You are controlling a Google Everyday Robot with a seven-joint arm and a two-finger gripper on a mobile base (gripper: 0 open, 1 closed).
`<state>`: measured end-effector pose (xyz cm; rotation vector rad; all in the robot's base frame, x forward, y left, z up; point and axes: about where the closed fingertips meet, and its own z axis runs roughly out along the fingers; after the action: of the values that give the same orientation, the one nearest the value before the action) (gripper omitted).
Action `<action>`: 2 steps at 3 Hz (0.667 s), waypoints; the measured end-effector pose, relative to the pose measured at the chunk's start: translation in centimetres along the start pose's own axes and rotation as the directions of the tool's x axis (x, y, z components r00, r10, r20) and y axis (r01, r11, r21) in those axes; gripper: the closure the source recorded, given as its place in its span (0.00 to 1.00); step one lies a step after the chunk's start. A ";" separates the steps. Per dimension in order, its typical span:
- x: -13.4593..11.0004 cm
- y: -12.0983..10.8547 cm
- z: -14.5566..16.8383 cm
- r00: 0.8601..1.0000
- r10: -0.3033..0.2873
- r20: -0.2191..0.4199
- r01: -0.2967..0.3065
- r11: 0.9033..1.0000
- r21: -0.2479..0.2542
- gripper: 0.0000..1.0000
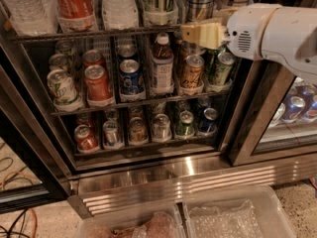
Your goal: Pick redbull can from top shelf of fridge
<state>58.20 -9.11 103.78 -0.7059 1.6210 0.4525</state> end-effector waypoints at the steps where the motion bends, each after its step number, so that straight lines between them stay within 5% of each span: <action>1: -0.7 1.9 -1.1 1.000 -0.016 0.010 0.017 0.998 -0.068 1.00; 2: -1.6 3.4 -2.0 0.999 -0.026 0.028 0.029 0.992 -0.124 1.00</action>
Offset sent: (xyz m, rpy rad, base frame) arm -0.0546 0.0176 0.0205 0.0200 -0.0158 0.1969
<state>54.52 -7.61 105.33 -0.8119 1.5663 0.5443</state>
